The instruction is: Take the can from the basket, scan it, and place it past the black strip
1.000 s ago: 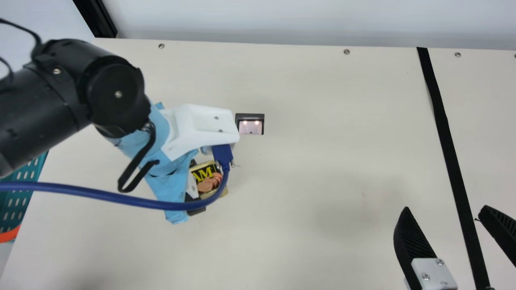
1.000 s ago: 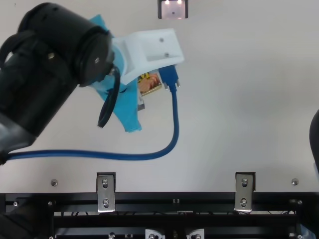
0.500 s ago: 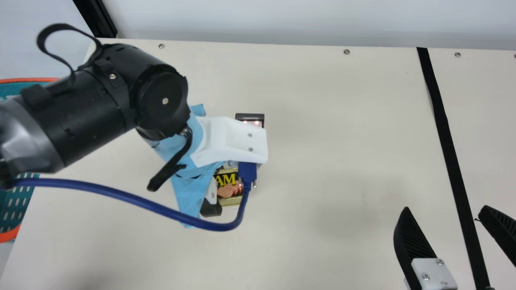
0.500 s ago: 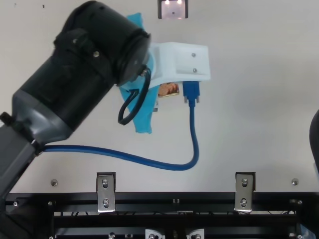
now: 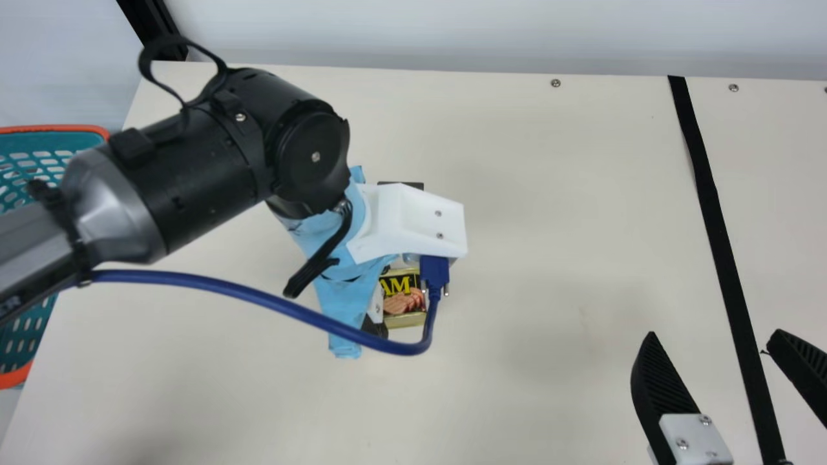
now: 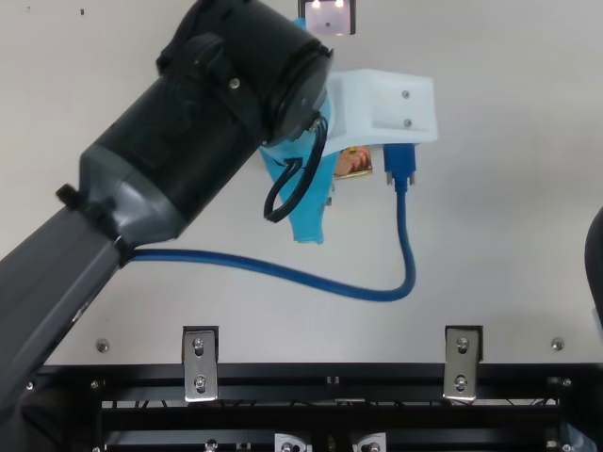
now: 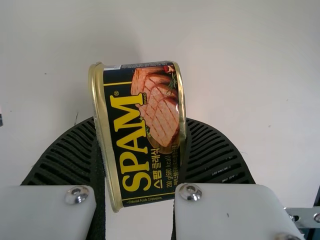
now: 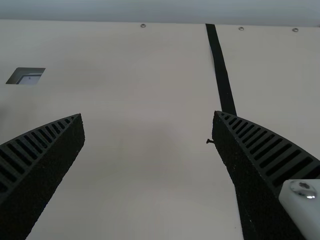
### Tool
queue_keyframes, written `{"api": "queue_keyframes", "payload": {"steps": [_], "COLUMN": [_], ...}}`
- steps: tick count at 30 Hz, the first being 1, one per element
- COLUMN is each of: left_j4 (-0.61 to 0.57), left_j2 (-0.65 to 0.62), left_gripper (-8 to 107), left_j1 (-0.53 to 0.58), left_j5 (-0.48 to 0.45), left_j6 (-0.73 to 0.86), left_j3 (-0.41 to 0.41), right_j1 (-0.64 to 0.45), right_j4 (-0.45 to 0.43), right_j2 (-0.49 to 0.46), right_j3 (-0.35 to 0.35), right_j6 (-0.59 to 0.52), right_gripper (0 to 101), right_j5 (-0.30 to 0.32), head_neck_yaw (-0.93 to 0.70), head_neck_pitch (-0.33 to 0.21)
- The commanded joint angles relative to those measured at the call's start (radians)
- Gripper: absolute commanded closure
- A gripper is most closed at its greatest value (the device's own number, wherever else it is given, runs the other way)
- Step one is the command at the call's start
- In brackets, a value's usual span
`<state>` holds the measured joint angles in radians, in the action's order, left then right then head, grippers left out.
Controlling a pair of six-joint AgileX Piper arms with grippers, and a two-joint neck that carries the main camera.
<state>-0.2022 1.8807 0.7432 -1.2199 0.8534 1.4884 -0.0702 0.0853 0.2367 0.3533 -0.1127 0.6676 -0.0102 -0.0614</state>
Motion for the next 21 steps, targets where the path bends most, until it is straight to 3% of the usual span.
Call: {"api": "queue_keyframes", "payload": {"steps": [1, 8, 9, 10, 15, 21], "left_j4": [-0.006, -0.024, -0.026, -0.026, -0.024, -0.037], "left_j2": [0.007, 0.022, 0.022, 0.023, 0.016, -0.052], "left_gripper": [89, 89, 56, 9, 9, 9], "left_j1": [0.001, 0.001, 0.000, 0.000, -0.002, -0.014], "left_j5": [0.000, 0.000, 0.000, 0.000, 0.000, 0.042], "left_j6": [-0.009, -0.044, -0.053, -0.064, -0.115, -0.160], "left_j3": [0.005, 0.020, 0.025, 0.029, 0.042, -0.016], "right_j1": [0.000, 0.000, 0.000, 0.000, 0.000, 0.000], "right_j4": [0.000, 0.000, 0.000, 0.000, 0.000, 0.000], "right_j2": [0.000, 0.000, 0.000, 0.000, 0.000, 0.000], "right_j3": [0.000, 0.000, 0.000, 0.000, 0.000, 0.000], "right_j6": [0.000, 0.000, 0.000, 0.000, 0.000, 0.000], "right_gripper": [0, 0, 0, 0, 0, 0], "right_j5": [0.000, 0.000, 0.000, 0.000, 0.000, 0.000], "head_neck_yaw": [0.003, 0.003, 0.003, 0.003, 0.003, 0.003], "head_neck_pitch": [-0.003, -0.003, -0.003, -0.003, -0.003, -0.003]}}
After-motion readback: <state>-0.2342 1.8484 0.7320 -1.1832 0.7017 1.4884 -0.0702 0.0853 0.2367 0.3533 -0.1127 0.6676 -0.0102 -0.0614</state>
